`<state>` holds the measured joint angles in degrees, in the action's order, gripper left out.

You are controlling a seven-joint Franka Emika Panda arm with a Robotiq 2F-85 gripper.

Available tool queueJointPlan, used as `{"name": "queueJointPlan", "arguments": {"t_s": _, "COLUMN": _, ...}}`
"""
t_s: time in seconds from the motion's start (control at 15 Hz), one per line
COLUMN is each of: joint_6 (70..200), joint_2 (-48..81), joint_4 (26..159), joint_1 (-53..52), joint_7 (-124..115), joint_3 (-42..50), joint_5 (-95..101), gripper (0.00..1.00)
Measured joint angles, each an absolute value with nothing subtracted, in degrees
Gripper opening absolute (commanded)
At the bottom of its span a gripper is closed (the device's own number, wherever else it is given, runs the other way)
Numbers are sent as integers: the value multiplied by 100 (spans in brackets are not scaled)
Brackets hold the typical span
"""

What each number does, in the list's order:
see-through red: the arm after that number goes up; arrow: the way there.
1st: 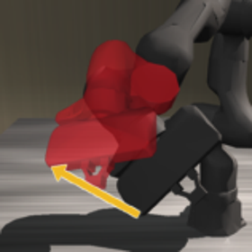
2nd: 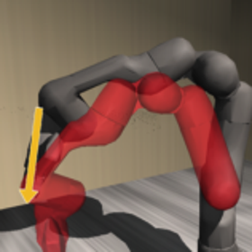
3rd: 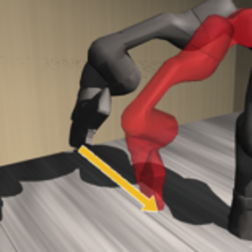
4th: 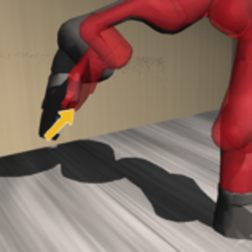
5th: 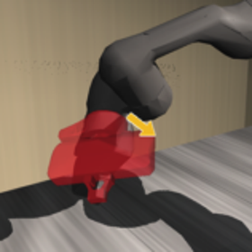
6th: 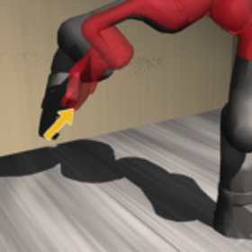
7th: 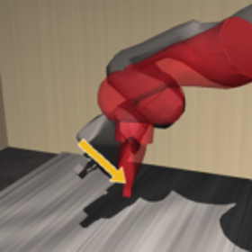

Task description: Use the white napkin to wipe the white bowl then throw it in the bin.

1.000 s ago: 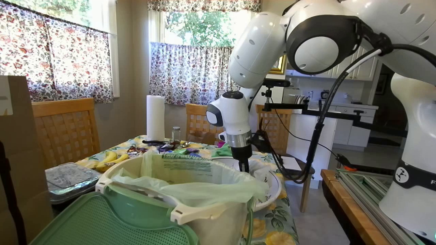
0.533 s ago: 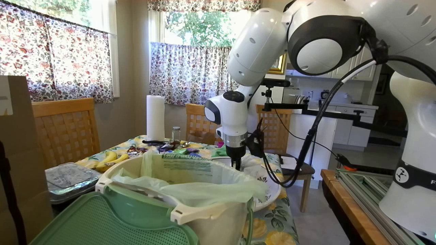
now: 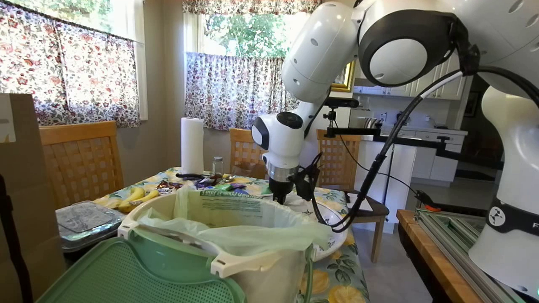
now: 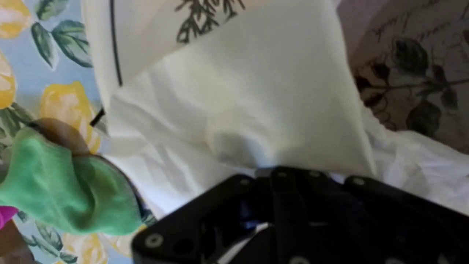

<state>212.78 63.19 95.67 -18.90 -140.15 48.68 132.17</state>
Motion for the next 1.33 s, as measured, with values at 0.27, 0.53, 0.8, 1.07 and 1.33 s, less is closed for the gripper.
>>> {"name": "queueJointPlan", "arguments": {"t_s": 0.27, "joint_6": 20908, "joint_2": 6104, "joint_4": 9700, "joint_1": -1859, "joint_7": -13937, "joint_3": 4691, "joint_5": 12752, "gripper": 0}}
{"name": "queueJointPlan", "arguments": {"t_s": 0.53, "joint_6": 20813, "joint_2": 5812, "joint_4": 9739, "joint_1": -1549, "joint_7": -13769, "joint_3": 4227, "joint_5": 12532, "gripper": 0}}
{"name": "queueJointPlan", "arguments": {"t_s": 0.8, "joint_6": 20922, "joint_2": 5570, "joint_4": 9738, "joint_1": -1063, "joint_7": -13527, "joint_3": 3666, "joint_5": 12527, "gripper": 0}}
{"name": "queueJointPlan", "arguments": {"t_s": 1.07, "joint_6": 21277, "joint_2": 5471, "joint_4": 9733, "joint_1": -646, "joint_7": -13258, "joint_3": 3247, "joint_5": 12527, "gripper": 0}}
{"name": "queueJointPlan", "arguments": {"t_s": 1.33, "joint_6": 21766, "joint_2": 5478, "joint_4": 9729, "joint_1": -383, "joint_7": -13016, "joint_3": 2967, "joint_5": 12542, "gripper": 0}}
